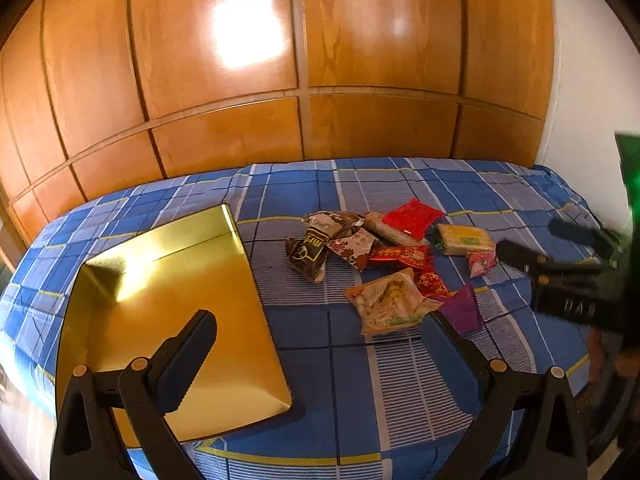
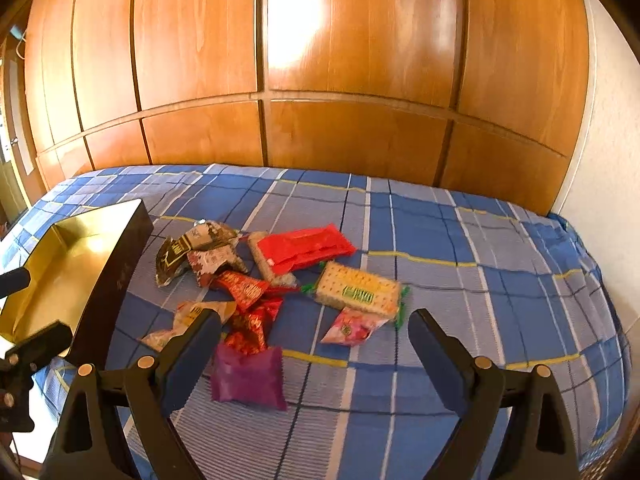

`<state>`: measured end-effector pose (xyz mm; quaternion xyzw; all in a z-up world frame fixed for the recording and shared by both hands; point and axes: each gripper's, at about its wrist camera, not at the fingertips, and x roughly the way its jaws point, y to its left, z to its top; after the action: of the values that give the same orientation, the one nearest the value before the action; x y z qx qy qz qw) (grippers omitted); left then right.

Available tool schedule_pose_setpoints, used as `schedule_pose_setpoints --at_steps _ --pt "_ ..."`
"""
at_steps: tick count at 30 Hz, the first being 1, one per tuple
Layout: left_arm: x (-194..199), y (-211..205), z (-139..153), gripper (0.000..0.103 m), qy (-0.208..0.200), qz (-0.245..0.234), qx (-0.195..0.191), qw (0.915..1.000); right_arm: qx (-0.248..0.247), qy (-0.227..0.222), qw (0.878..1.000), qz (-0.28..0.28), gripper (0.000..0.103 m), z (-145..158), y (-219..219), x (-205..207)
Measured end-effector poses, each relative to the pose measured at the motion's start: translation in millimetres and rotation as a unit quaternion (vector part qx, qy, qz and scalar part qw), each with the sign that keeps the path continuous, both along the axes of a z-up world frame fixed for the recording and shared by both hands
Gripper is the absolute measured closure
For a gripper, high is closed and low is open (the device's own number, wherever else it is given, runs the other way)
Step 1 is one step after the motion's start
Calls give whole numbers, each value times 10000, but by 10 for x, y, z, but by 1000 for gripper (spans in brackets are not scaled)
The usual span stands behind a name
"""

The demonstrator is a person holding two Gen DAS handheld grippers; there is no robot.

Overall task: Organize snacks
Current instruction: 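Move both tools toward the snack pile beside the gold tray, then grasp the clear orange-trimmed snack bag with the left gripper while the right gripper grasps the purple pouch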

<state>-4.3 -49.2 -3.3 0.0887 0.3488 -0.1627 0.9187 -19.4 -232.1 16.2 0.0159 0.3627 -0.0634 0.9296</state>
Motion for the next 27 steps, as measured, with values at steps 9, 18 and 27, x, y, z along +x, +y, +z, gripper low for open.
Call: schedule_pose_setpoints --at_steps 9,18,27 --pt "44 -195 -47 3 85 -534 286 9981 590 300 9974 289 7 182 -526 306" --pt "193 -415 -211 17 407 -1208 597 9900 766 818 9929 388 7 -145 -1181 591" --pt "596 -607 -457 30 1061 -1776 931 9739 1336 1091 9842 396 8 -290 -1290 675"
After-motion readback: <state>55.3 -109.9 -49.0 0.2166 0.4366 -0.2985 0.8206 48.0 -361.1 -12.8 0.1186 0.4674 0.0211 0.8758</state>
